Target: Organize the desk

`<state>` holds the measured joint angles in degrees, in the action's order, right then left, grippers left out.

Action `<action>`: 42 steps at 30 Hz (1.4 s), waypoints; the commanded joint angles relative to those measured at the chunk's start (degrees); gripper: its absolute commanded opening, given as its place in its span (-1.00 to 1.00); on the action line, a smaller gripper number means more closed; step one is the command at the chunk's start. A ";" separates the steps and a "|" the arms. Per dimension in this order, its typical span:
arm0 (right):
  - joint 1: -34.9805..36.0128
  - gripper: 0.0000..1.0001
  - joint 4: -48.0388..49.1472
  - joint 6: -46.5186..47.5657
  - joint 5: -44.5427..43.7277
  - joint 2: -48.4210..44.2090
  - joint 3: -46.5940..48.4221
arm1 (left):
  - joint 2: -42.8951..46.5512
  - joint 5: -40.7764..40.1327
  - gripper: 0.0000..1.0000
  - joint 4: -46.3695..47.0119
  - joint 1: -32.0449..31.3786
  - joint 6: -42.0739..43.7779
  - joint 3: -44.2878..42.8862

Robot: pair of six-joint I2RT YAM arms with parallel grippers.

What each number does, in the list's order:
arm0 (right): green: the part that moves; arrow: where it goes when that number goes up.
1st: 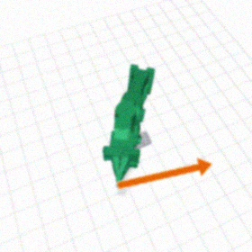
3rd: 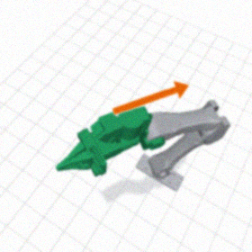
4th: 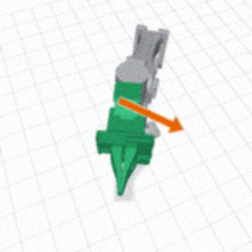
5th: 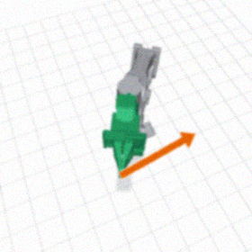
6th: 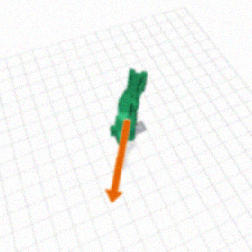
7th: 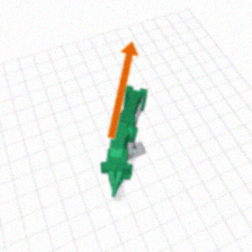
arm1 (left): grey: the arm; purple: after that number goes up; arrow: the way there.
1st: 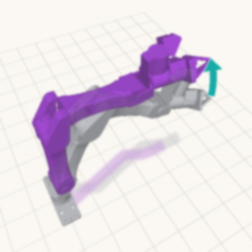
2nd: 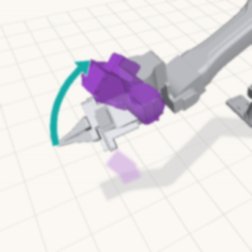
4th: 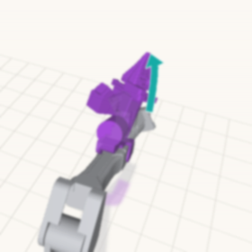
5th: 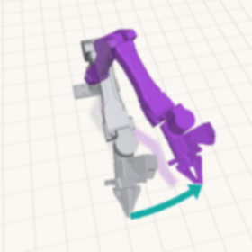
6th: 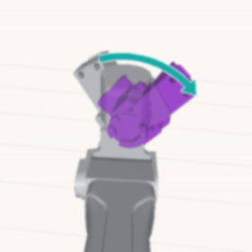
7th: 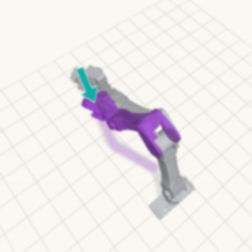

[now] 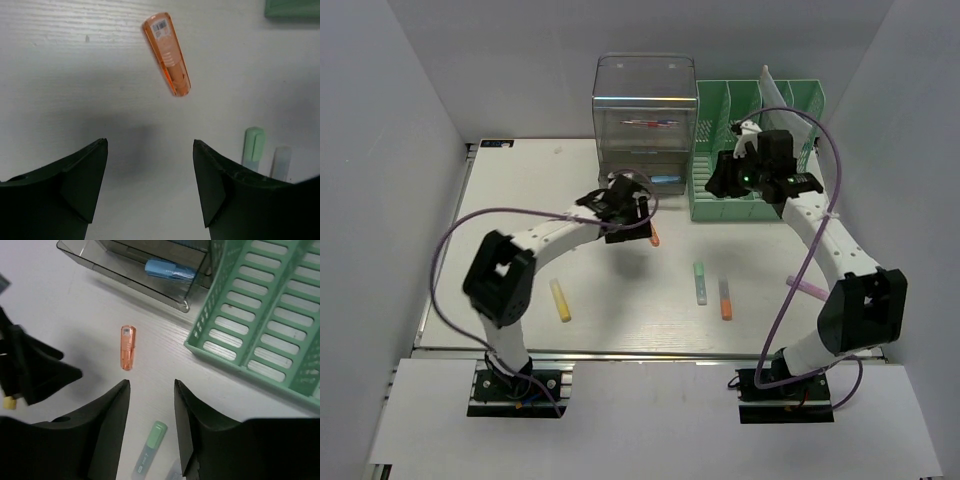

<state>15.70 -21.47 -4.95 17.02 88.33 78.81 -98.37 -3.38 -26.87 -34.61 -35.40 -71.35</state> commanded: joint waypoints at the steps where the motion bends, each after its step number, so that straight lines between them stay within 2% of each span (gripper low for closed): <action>1: -2.07 -0.09 3.36 -2.43 3.55 -4.29 -4.43 | -9.78 -15.58 0.57 -13.16 -4.14 -10.97 -12.11; 6: -4.18 -0.08 7.49 -3.48 4.51 -8.79 -8.31 | -19.03 -24.02 0.51 -19.87 -8.88 -16.63 -28.97; 10: -5.33 -0.05 8.82 -4.19 5.66 -11.77 -9.90 | -27.21 -29.84 0.48 -31.80 -10.04 -22.95 -41.63; 12: -6.04 -0.04 9.34 -4.28 6.54 -12.66 -10.86 | -30.12 -30.55 0.48 -33.32 -10.65 -24.45 -43.95; 20: -7.79 -0.04 10.49 -4.98 9.79 -14.24 -12.80 | -30.65 -34.85 0.35 -29.55 -12.93 -31.22 -38.51; 27: -8.41 -0.04 11.37 -5.16 10.49 -14.68 -14.12 | -32.59 -36.09 0.28 -25.08 -12.94 -30.08 -39.12; 38: -8.85 -0.04 11.90 -5.16 11.37 -14.77 -15.17 | -36.10 -38.02 0.23 -23.58 -12.94 -29.20 -40.09; 41: -9.20 -0.04 12.24 -5.16 11.55 -14.86 -15.35 | -36.54 -38.20 0.06 -23.49 -12.94 -29.11 -40.09; 42: -9.11 -0.04 12.25 -5.24 11.55 -14.95 -15.52 | -36.72 -38.11 -0.08 -23.66 -12.94 -29.20 -40.01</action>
<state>7.07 -11.75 -9.76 27.42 74.94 63.83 -134.74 -39.46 -50.78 -47.37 -64.40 -110.24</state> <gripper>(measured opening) 0.480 0.482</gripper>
